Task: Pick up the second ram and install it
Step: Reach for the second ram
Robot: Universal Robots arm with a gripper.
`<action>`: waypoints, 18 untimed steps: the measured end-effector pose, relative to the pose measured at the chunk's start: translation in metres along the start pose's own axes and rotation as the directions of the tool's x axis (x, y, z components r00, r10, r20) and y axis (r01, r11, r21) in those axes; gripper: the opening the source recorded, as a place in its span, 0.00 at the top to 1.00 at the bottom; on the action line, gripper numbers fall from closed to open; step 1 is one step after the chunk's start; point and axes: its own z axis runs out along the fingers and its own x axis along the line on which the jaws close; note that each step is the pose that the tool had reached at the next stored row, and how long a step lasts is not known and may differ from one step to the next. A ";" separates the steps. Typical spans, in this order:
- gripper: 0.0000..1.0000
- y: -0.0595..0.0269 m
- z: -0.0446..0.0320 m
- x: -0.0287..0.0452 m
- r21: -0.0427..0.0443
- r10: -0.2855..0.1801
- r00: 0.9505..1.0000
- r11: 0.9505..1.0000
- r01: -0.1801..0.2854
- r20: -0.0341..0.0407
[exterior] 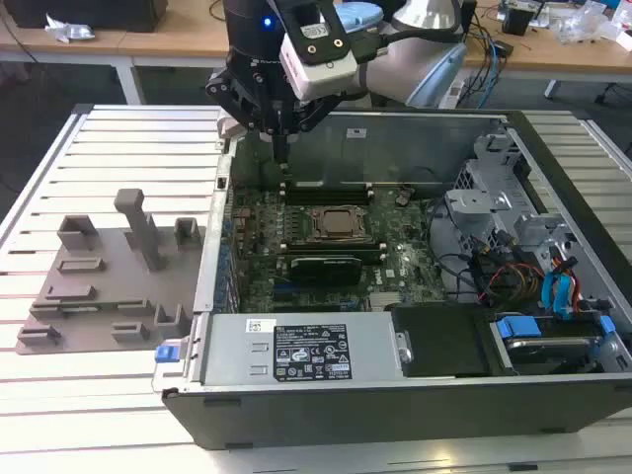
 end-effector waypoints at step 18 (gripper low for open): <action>0.90 -0.0058 0.0018 0.0746 0.000 0.000 1.000 1.000 0.000 0.000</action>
